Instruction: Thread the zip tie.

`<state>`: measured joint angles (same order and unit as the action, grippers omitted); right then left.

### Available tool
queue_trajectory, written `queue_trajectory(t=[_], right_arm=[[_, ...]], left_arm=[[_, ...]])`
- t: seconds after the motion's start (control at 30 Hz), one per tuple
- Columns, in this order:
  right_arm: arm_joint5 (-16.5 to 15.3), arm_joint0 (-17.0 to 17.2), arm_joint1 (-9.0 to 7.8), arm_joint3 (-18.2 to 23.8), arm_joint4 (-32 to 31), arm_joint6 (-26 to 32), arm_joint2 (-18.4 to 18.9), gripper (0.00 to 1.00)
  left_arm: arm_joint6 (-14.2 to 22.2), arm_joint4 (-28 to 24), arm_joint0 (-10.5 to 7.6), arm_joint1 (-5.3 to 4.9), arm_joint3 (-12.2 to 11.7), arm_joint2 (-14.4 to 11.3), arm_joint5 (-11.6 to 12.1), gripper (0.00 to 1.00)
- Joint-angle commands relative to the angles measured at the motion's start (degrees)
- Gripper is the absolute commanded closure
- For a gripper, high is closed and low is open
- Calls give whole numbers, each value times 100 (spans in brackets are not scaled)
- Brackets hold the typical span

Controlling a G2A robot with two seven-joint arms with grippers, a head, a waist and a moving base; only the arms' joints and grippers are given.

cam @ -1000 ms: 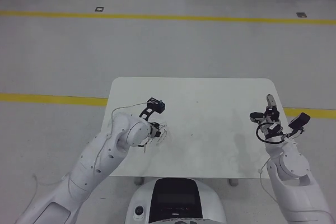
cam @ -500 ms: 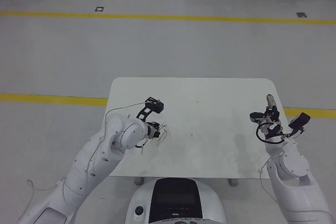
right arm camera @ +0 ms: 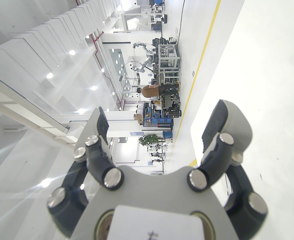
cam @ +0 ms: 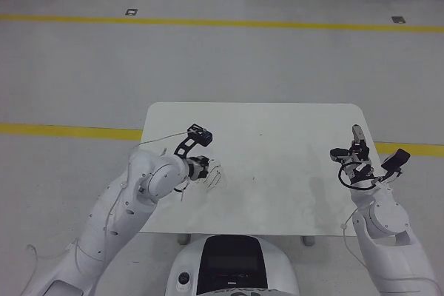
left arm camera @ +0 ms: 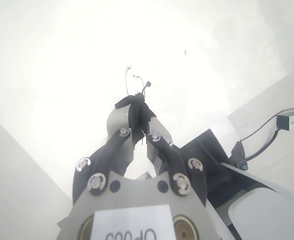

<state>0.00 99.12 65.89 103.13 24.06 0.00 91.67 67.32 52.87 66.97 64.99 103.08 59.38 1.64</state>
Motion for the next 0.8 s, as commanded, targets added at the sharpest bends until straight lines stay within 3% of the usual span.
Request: queue_trajectory(t=[0.0,0.3,0.6,0.77], right_arm=[[0,0,0,0,0,0,0,0],[0,0,0,0,0,0,0,0],[0,0,0,0,0,0,0,0],[0,0,0,0,0,0,0,0]], left_arm=[[-40,-124,87,-35,41,137,135,100],[-334,-580,497,-195,213,663,865,100],[-543,-865,776,-328,316,1030,1480,100],[-544,-871,787,-336,309,1041,1502,100]])
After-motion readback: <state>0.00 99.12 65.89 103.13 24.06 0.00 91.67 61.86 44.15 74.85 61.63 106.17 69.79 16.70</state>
